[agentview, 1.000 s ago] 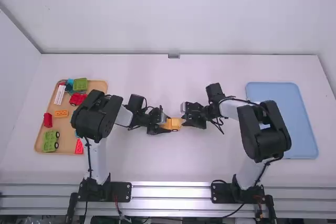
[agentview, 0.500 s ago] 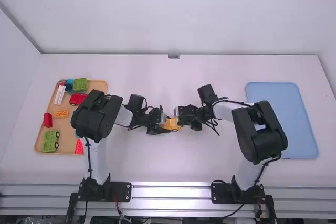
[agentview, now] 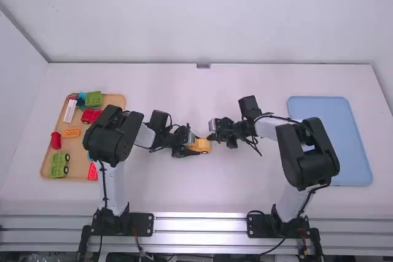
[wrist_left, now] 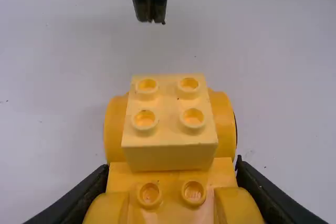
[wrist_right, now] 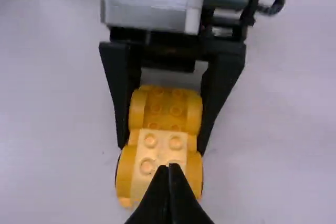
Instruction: Assemble lego blocks to make yellow taxi
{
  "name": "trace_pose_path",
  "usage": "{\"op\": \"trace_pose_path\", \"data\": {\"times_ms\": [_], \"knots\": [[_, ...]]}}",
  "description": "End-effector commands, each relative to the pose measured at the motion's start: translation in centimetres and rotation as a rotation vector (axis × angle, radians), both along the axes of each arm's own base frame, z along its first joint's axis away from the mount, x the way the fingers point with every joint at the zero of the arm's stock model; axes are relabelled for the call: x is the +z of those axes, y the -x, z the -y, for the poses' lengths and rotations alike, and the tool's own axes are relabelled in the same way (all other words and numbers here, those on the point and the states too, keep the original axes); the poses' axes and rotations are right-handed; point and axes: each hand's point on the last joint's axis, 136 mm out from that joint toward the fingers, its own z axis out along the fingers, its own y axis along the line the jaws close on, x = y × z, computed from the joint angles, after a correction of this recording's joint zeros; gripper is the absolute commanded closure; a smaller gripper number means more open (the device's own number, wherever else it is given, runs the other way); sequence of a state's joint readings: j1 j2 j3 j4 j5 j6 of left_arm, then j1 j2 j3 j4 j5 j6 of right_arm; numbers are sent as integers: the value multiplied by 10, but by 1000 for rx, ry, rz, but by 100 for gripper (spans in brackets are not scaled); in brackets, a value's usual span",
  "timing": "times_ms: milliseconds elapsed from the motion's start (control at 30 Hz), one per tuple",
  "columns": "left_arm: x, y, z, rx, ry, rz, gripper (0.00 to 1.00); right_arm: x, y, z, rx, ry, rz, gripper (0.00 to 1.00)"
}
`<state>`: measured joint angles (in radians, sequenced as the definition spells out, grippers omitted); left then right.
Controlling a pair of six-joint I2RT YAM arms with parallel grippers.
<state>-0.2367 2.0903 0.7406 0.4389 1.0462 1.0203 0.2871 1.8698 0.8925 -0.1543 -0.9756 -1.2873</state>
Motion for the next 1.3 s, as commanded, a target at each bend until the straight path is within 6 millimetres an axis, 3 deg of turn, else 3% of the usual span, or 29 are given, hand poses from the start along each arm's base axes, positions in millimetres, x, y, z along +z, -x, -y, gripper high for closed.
{"op": "trace_pose_path", "data": {"times_ms": [0, 133, 233, 367, 467, 633, 733, 833, 1033, 1133, 1267], "knots": [[-16, 8, -3, 18, -45, -54, 63, 2, 14, -13, 40, -33, -35, 100], [-16, 8, -4, 18, -46, -57, 63, -29, 12, -19, -13, 111, -63, 100], [-16, 8, -4, 18, -45, -57, 64, -60, 7, -9, -86, 274, -75, 100], [-17, 8, -4, 18, -46, -57, 64, -74, 13, 4, -99, 388, -79, 100], [-16, 8, -3, 18, -45, -56, 64, -74, 11, 5, -107, 388, -78, 100], [-16, 8, -3, 18, -45, -57, 65, -55, 6, -1, -76, 228, -92, 100], [-16, 8, -4, 18, -45, -58, 65, -46, 5, 6, -68, 157, -113, 100], [-16, 8, -3, 18, -45, -54, 65, -52, 4, 22, -97, 196, -136, 100], [-16, 8, -3, 18, -44, -54, 65, -60, 4, 21, -113, 264, -124, 100], [-16, 8, -3, 18, -45, -55, 66, -57, 1, 9, -106, 244, -99, 100], [-18, 9, -4, 20, -51, -63, 66, -41, -5, 12, -118, 206, -79, 100]]}}
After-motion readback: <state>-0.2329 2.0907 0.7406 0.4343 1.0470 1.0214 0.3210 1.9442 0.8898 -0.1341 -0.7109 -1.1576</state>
